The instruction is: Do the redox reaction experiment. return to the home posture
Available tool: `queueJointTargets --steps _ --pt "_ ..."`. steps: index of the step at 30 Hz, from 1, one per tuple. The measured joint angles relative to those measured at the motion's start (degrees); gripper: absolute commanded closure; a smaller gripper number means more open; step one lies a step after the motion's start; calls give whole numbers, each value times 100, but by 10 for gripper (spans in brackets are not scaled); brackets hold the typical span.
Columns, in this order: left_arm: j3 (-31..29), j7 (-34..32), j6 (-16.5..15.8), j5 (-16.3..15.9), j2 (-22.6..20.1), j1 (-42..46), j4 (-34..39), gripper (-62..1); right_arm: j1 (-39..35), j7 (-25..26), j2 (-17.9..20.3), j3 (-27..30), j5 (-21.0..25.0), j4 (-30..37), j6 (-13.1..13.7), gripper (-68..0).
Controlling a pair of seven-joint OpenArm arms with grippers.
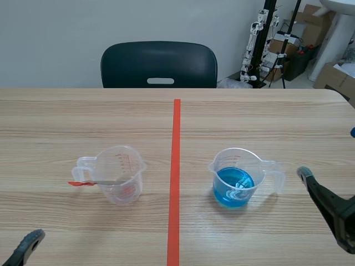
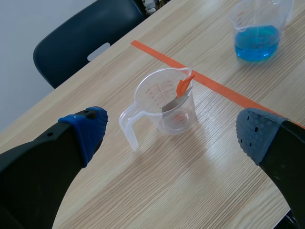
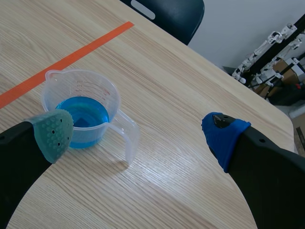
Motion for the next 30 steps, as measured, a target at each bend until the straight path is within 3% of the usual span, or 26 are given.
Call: queueJointTargets --steps 6,30 --pt "-50 -151 -2 153 164 0 0 -566 0 0 0 0 0 0 0 -560" --pt "-70 -153 0 149 192 0 0 -566 0 0 -2 0 0 0 0 -560"
